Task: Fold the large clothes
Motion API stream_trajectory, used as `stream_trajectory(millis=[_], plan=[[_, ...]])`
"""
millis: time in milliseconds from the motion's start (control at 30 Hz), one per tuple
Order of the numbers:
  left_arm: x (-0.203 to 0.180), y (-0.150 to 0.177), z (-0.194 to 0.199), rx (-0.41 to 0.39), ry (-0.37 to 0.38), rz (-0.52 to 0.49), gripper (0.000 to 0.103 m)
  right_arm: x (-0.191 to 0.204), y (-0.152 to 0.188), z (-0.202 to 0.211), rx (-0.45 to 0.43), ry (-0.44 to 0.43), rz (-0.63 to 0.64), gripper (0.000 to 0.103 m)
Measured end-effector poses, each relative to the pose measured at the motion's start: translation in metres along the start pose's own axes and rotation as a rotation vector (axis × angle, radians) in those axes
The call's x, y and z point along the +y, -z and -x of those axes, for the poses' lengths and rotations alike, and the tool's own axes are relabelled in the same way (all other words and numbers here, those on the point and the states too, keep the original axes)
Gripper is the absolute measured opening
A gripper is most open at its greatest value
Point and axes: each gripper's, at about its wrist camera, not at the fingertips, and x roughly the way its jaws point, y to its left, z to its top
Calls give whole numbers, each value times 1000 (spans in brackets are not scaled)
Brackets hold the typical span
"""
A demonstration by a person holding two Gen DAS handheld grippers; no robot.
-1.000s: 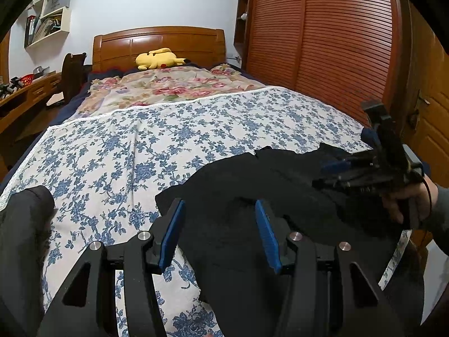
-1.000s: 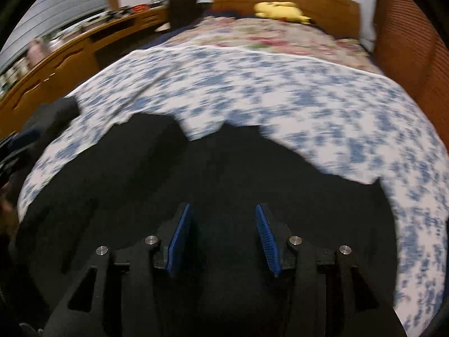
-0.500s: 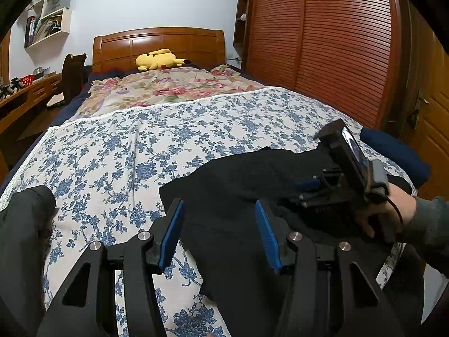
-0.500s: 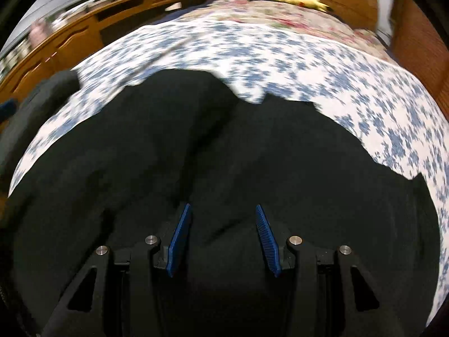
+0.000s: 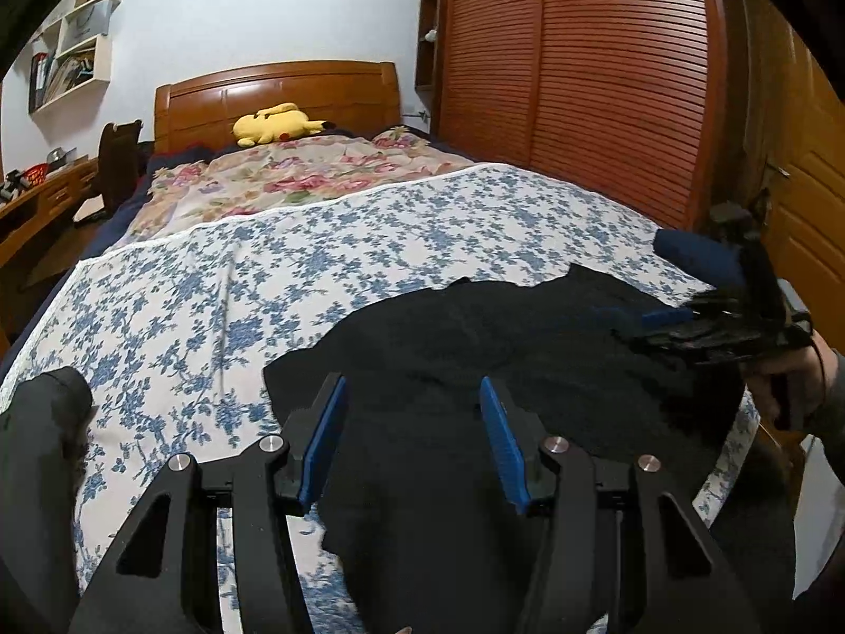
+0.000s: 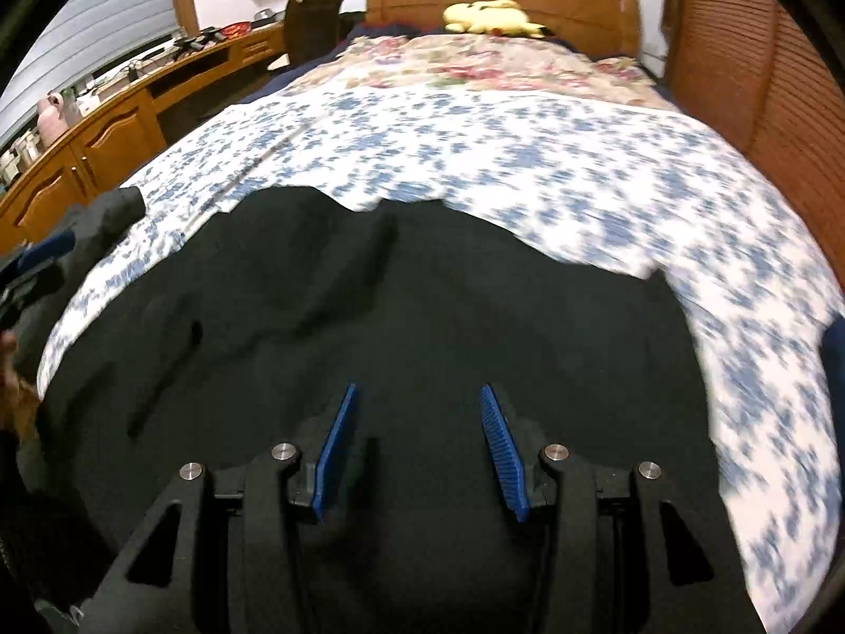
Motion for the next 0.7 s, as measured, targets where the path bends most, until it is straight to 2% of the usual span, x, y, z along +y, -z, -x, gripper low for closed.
stream_trajectory(millis=[133, 267, 467, 700], plan=[[-18, 0, 1, 1, 22, -14, 53, -21, 36, 27, 1, 73, -12, 50], [-36, 3, -1, 15, 40, -19, 53, -42, 58, 41, -6, 80, -70, 50], [-51, 8, 3, 36, 42, -5, 53, -50, 68, 40, 3, 84, -81, 50], [-54, 24, 5, 91, 0, 11, 53, -56, 77, 35, 21, 80, -67, 50]])
